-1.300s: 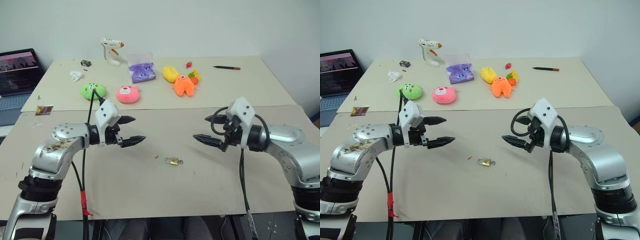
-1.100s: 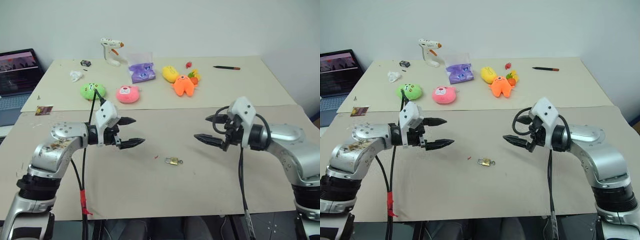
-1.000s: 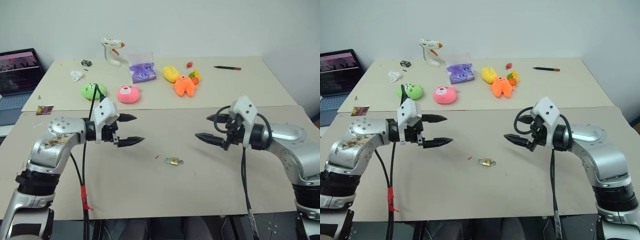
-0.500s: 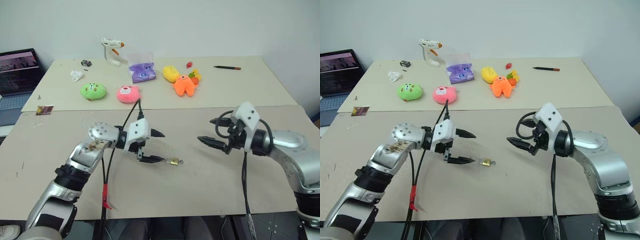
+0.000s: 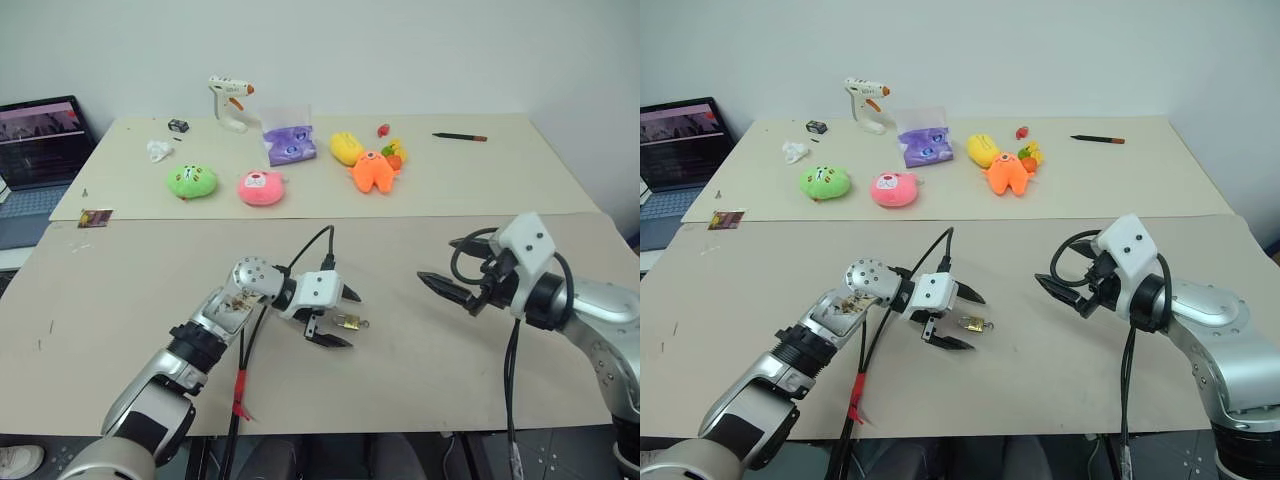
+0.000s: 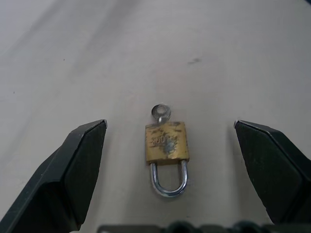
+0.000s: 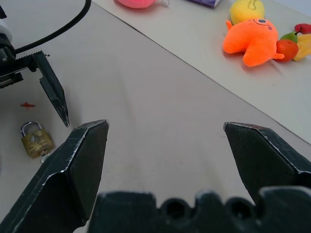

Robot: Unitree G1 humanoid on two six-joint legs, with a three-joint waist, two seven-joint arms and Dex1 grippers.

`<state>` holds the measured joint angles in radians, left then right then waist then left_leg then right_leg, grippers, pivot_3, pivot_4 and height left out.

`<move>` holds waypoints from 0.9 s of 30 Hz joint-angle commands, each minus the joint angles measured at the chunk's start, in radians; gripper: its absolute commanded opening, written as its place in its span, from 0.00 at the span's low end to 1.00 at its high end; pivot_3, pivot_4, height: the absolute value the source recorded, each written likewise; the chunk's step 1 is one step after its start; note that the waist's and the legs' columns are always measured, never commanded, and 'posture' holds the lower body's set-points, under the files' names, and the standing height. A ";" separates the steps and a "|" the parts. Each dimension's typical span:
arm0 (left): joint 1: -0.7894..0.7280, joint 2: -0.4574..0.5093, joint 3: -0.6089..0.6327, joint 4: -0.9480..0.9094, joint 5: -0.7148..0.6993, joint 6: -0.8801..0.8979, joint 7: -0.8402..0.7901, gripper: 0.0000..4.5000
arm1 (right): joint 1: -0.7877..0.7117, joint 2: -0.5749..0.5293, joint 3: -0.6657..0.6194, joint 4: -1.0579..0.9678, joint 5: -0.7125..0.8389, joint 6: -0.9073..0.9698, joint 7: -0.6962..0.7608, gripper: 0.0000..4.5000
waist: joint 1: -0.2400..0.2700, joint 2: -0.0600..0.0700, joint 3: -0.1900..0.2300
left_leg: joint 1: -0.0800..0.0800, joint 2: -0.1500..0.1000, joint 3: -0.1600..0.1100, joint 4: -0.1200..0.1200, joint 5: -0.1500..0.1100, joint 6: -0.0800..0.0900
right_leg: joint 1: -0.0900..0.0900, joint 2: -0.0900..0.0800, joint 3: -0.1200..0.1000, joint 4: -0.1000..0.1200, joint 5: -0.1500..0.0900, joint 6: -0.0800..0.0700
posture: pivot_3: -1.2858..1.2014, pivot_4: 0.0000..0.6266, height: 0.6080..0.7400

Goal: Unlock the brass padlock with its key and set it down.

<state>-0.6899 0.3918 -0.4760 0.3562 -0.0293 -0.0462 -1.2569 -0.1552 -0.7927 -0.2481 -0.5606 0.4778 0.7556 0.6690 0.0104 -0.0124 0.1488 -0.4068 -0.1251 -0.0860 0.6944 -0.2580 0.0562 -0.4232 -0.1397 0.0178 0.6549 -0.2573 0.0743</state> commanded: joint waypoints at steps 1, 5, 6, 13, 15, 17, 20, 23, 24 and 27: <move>-0.017 -0.011 0.000 0.030 0.026 -0.027 0.002 1.00 | 0.018 -0.015 -0.060 -0.052 0.014 0.012 -0.020 0.99 | 0.001 0.000 0.000 | 0.000 0.000 0.000 0.000 0.000 0.000 | 0.000 0.000 0.000 0.000 0.000 0.000 | 0.52 0.24 1.00; -0.013 -0.018 -0.001 0.039 0.024 -0.018 -0.009 0.84 | 0.025 -0.018 -0.065 -0.062 0.013 0.019 -0.031 1.00 | 0.000 0.000 0.000 | 0.001 0.000 0.000 0.001 0.000 0.000 | 0.001 0.000 0.000 0.000 0.000 0.000 | 0.52 0.24 1.00; -0.010 -0.018 -0.002 0.037 0.022 -0.012 -0.016 0.77 | 0.026 -0.019 -0.064 -0.063 0.013 0.020 -0.033 1.00 | 0.001 0.000 0.000 | 0.001 0.000 0.000 0.001 0.000 0.000 | 0.001 0.000 0.000 0.000 0.000 0.000 | 0.52 0.24 1.00; 0.007 -0.003 -0.004 0.028 0.029 -0.004 -0.043 0.19 | 0.006 -0.046 -0.046 -0.041 0.008 0.015 -0.028 1.00 | 0.000 0.000 0.000 | 0.001 0.000 0.000 0.001 0.000 0.000 | 0.001 0.000 0.000 0.000 0.000 0.000 | 0.52 0.24 1.00; 0.006 0.001 0.002 0.031 0.028 0.000 -0.041 0.18 | -0.003 -0.052 -0.034 -0.040 0.013 0.018 -0.017 1.00 | -0.001 0.000 0.000 | 0.001 0.000 0.000 0.001 0.000 0.000 | 0.001 0.000 0.000 0.000 0.000 0.000 | 0.52 0.24 1.00; 0.000 0.000 0.020 0.026 0.016 0.004 -0.035 0.18 | -0.001 -0.066 -0.017 -0.043 0.013 0.013 0.001 1.00 | -0.003 0.000 0.000 | 0.001 0.000 0.000 0.001 0.000 0.000 | 0.001 0.000 0.000 0.000 0.000 0.000 | 0.52 0.24 1.00; -0.036 -0.029 0.106 0.003 -0.070 0.093 -0.001 0.18 | 0.008 -0.097 0.029 -0.052 -0.004 -0.020 0.045 1.00 | -0.002 0.000 0.000 | 0.001 0.000 0.000 0.001 0.000 0.000 | 0.001 0.000 0.000 0.000 0.000 0.000 | 0.52 0.24 1.00; -0.106 -0.069 0.251 -0.070 -0.264 0.369 0.031 0.18 | -0.042 -0.109 0.070 -0.056 -0.018 -0.077 0.080 1.00 | -0.002 0.000 0.000 | 0.000 0.000 0.000 0.001 0.000 0.001 | 0.000 0.000 0.000 0.001 0.000 0.000 | 0.52 0.24 1.00; -0.135 -0.073 0.299 -0.087 -0.327 0.467 0.042 0.18 | -0.073 -0.111 0.079 -0.052 -0.026 -0.098 0.088 1.00 | -0.003 -0.001 0.000 | -0.001 0.000 0.000 0.002 0.000 0.001 | -0.001 0.000 0.000 0.001 0.000 0.000 | 0.52 0.24 1.00; -0.196 -0.003 0.352 -0.124 -0.446 0.748 -0.004 0.18 | -0.178 -0.129 0.114 -0.016 -0.075 -0.171 0.114 1.00 | -0.011 -0.001 0.000 | -0.002 0.000 0.000 0.005 -0.001 0.001 | -0.001 0.000 -0.001 0.002 0.000 0.001 | 0.52 0.24 1.00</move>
<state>-0.8666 0.3422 -0.1636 0.2883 -0.3867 0.5329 -1.2260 -0.2870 -0.8984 -0.1239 -0.5749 0.4306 0.6485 0.7634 -0.0010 -0.0131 0.1492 -0.4089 -0.1253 -0.0856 0.6990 -0.2588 0.0578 -0.4241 -0.1393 0.0172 0.6573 -0.2582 0.0767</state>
